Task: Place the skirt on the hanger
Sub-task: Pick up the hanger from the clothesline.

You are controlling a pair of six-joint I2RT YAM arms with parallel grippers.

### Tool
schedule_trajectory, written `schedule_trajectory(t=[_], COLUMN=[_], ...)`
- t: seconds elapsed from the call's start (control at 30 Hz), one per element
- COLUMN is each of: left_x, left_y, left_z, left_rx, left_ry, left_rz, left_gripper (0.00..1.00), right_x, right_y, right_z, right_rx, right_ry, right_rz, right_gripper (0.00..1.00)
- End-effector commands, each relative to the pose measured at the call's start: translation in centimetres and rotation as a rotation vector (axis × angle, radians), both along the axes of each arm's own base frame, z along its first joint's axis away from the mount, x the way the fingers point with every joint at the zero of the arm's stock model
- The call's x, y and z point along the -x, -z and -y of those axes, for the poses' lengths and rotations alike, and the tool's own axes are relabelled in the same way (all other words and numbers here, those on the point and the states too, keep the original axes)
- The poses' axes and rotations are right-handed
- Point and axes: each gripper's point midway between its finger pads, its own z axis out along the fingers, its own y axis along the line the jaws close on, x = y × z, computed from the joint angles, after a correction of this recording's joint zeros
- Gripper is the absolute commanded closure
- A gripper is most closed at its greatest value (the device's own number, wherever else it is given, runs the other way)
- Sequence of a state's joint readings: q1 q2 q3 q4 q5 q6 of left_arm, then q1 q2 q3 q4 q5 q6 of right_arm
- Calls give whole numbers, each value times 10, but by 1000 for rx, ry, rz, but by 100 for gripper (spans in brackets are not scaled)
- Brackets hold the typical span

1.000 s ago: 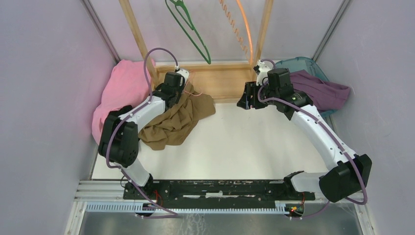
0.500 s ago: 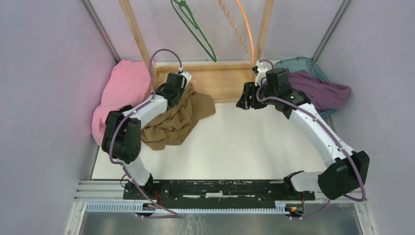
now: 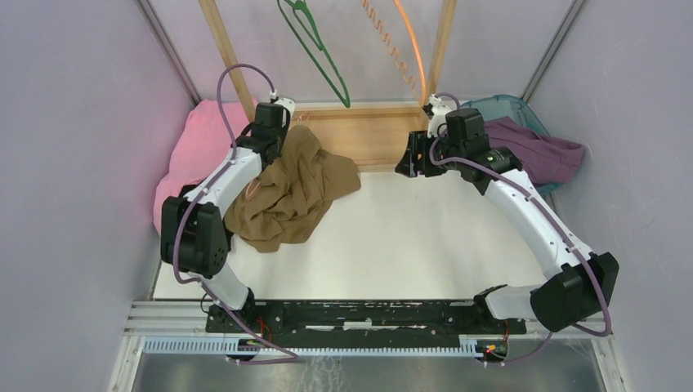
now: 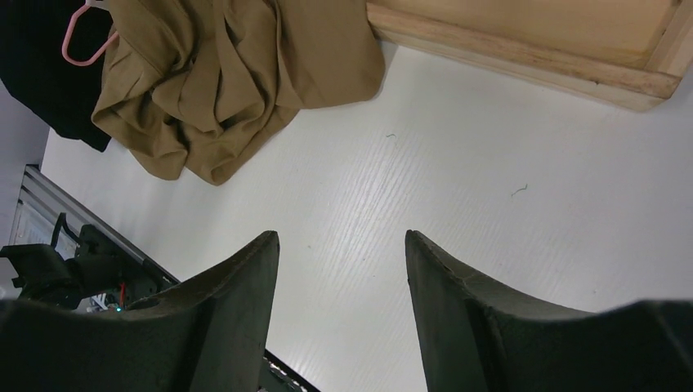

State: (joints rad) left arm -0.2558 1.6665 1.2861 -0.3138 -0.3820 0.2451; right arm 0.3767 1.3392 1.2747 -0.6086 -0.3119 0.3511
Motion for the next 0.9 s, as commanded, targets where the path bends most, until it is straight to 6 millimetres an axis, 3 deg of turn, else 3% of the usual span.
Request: schedule_trajectory(t=[0.0, 0.3, 0.5, 0.87], left_x=[-1, 19, 29, 16], left_y=[-55, -88, -120, -179], left_z=[16, 23, 26, 29], left_rx=[163, 284, 373, 495], left_ry=[-19, 3, 29, 47], left_rz=[91, 95, 177, 315], left_gripper=[96, 93, 94, 95], right_x=[-3, 4, 10, 18], right_y=[-48, -53, -60, -67], right_z=[5, 9, 11, 22], right_rx=[-26, -29, -37, -9], right_ry=[21, 26, 30, 49], right_rz=[126, 139, 159, 194], right_gripper=[37, 37, 37, 37])
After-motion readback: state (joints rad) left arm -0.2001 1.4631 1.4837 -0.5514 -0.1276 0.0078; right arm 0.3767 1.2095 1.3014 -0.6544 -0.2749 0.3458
